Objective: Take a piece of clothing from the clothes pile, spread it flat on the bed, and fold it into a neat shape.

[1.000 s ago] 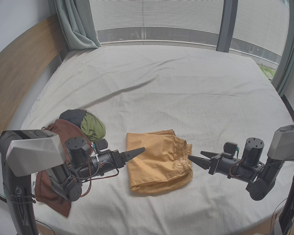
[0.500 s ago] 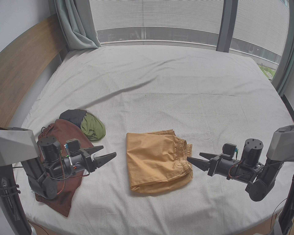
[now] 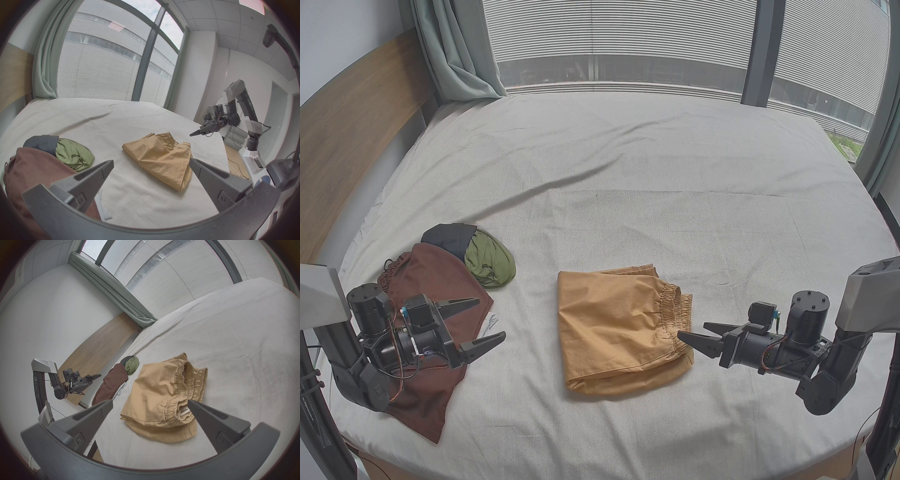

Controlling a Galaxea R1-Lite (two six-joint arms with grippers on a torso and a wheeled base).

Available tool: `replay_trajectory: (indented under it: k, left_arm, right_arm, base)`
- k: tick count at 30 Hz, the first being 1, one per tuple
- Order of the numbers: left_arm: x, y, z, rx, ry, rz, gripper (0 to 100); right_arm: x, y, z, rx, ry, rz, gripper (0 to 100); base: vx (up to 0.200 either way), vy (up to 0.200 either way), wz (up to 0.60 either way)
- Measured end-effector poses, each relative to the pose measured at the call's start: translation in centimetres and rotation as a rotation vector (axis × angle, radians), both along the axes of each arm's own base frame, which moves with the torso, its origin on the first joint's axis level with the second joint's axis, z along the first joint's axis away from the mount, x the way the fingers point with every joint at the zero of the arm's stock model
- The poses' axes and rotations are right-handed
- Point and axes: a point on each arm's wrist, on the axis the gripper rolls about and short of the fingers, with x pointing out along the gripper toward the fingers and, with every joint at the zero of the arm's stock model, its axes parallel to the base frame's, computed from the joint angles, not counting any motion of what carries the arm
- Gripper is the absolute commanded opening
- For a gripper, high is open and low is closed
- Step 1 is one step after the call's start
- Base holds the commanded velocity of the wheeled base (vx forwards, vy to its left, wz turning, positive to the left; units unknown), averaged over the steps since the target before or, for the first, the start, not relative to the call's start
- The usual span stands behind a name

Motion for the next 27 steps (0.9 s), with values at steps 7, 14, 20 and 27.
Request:
replay_trajectory:
  k: [7,14,20,27]
  left_arm:
    - [-0.1,0.7,-0.3,0.020,-0.021,-0.015,100]
    - [-0.1,0.8,-0.5,0.022,-0.012,-0.011,100]
    - [-0.2,0.8,-0.6,0.022,-0.010,-0.012,100]
    - [-0.2,0.8,-0.6,0.034,-0.023,-0.015,100]
  right_arm:
    - [0.3,0.1,-1.7,-0.014,0.053,-0.003,100]
    - [0.9,0.1,-3.0,-0.002,0.109,-0.028,100]
    - [2.0,0.1,-4.2,0.048,0.177,-0.086,100]
    - [2.8,0.4,-5.8,0.057,0.217,-0.103,100]
  base:
    - [0.000,0.000,0.00]
    - [0.000,0.000,0.00]
    - [0.000,0.000,0.00]
    - [0.000,0.000,0.00]
